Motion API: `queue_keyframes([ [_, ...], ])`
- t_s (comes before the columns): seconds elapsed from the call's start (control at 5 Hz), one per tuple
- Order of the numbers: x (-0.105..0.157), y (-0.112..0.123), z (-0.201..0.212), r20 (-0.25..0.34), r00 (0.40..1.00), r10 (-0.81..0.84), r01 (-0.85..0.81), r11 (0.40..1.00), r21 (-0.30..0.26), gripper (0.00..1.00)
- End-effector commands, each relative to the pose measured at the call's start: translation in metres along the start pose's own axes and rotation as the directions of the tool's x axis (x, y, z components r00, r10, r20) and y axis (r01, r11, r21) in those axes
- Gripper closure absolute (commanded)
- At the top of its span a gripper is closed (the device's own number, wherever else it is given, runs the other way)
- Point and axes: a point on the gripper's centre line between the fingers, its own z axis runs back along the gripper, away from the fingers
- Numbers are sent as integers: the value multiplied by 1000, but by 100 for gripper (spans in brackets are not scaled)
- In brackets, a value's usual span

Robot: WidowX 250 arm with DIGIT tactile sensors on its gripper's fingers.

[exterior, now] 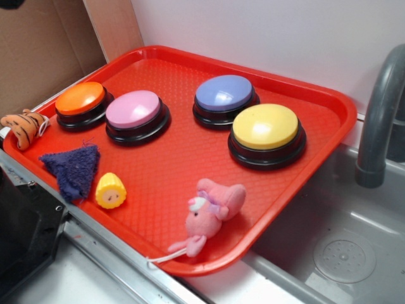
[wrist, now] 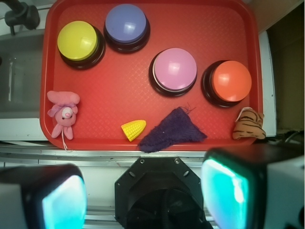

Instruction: Push the pink button.

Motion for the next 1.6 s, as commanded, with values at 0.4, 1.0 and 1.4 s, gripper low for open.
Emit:
queue_keyframes([
  [0.4, 62, 16, -70, -119, 949, -292, 300, 953, 51, 0],
  [1.0, 83, 59, -136, 68, 917, -393, 387, 919, 79, 0],
  [1.4, 71, 58, -111, 84, 926, -368, 363, 929, 69, 0],
])
